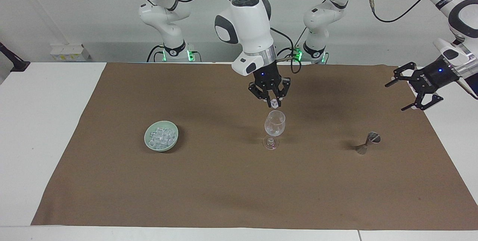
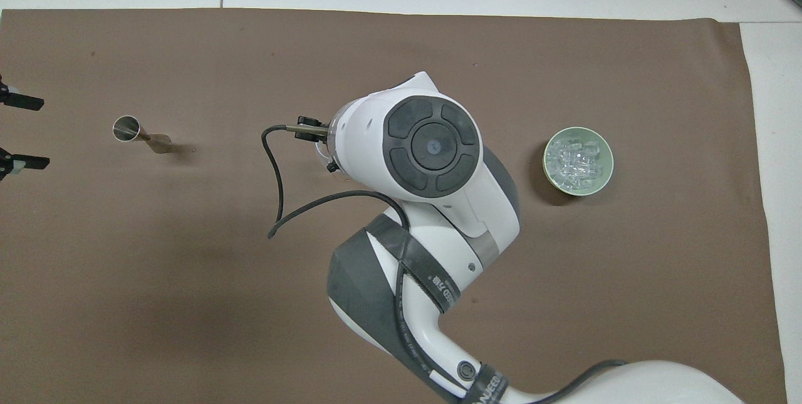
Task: Pour wine and add ice with both arms
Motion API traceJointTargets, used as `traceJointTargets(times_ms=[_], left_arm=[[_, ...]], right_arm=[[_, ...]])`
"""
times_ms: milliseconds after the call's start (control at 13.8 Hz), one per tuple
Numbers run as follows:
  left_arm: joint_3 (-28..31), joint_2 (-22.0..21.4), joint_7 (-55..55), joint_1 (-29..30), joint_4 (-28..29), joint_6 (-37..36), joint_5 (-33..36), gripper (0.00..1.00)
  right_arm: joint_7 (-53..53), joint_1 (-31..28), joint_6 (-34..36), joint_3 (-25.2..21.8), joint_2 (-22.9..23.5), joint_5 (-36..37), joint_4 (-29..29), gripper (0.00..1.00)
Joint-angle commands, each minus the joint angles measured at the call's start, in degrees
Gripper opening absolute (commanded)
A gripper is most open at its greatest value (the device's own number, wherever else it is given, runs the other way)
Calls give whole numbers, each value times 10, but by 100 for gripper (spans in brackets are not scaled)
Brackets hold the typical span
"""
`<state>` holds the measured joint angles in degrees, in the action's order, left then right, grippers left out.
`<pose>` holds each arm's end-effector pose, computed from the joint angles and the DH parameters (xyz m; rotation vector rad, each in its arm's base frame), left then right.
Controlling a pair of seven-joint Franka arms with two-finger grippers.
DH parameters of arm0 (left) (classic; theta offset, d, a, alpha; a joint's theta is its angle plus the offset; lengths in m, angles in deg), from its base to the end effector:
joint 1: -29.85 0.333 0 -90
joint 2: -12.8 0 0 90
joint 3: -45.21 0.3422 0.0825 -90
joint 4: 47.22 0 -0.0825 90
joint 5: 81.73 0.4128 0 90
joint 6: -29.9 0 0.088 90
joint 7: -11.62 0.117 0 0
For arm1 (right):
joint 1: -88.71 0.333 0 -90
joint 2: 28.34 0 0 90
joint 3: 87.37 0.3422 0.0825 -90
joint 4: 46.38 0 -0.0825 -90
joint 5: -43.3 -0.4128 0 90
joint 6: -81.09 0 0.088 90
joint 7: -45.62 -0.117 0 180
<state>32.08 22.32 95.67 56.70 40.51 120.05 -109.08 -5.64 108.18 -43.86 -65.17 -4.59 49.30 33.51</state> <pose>0.6236 0.1084 0.5771 2.2173 -1.5107 0.4263 0.6005 0.4558 0.5368 -2.7849 0.2594 -0.3432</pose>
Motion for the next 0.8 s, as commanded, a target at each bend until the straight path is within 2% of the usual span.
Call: traceJointTargets(times_ms=[0, 435, 726], left_arm=[[9, -49, -112, -24, 15, 14, 51, 100], [9, -95, -393, -65, 31, 34, 135, 100], [5, -128, -631, -89, 45, 35, 193, 100]], right_arm=[[-20, 5, -14, 2, 21, 24, -14, 0], [-21, 4, -29, 4, 45, 48, -12, 0], [-19, 1, -37, 5, 51, 46, -12, 0]])
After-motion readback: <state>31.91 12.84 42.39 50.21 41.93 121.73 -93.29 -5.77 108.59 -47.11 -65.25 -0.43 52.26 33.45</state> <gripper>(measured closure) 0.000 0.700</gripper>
